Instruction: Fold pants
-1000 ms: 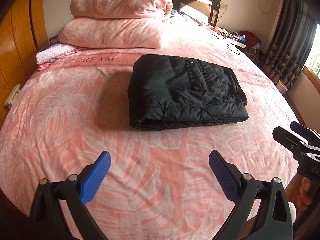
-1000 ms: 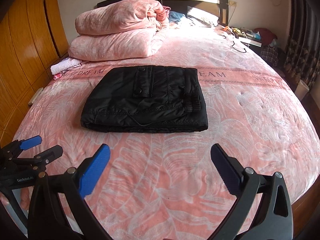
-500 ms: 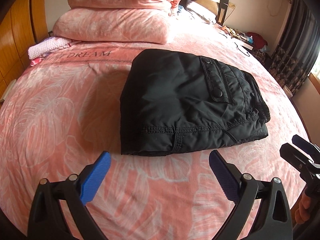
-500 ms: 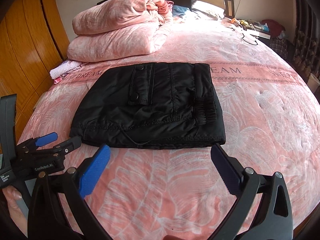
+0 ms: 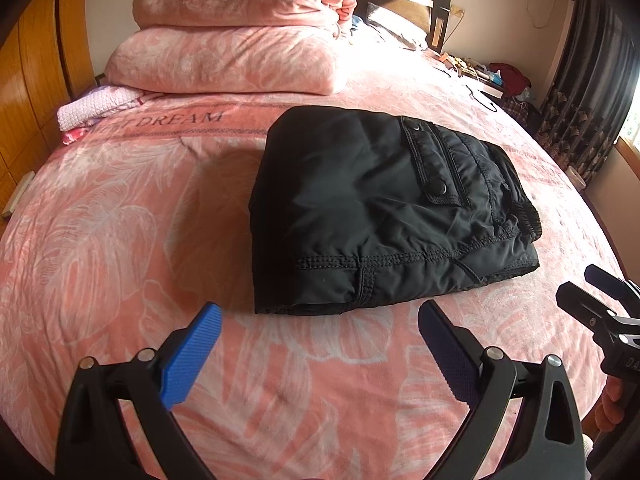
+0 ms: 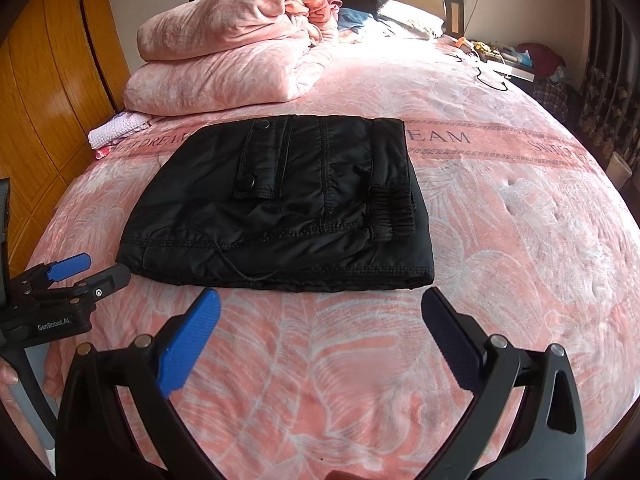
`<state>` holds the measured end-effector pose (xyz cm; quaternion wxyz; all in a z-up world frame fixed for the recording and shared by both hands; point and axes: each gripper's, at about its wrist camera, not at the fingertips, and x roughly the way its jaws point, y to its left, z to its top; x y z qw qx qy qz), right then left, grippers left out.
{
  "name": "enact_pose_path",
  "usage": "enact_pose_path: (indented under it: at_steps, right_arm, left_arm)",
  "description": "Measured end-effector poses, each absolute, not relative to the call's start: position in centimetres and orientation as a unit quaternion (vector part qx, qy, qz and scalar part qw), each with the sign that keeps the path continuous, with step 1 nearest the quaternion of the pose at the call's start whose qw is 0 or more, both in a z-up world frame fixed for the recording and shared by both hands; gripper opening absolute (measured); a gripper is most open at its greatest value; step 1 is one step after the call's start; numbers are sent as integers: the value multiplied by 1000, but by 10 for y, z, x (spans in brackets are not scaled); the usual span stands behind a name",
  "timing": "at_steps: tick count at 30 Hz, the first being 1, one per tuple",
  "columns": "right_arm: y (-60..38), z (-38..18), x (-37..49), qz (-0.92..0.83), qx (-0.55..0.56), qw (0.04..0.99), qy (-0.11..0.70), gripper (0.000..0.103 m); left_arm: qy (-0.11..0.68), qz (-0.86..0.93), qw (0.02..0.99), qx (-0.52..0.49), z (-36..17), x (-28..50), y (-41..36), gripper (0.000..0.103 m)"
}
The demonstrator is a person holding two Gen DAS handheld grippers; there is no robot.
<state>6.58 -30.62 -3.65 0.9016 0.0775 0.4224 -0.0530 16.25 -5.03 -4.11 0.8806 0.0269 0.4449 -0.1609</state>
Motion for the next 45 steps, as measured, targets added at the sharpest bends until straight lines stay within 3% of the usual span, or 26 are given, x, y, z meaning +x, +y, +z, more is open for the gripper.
enact_pose_path:
  at_steps: [45]
  right_arm:
    - [-302,-39,68,-54,63,902,424,100]
  left_arm:
    - [440,-137,886,49,-47,163,-49,99]
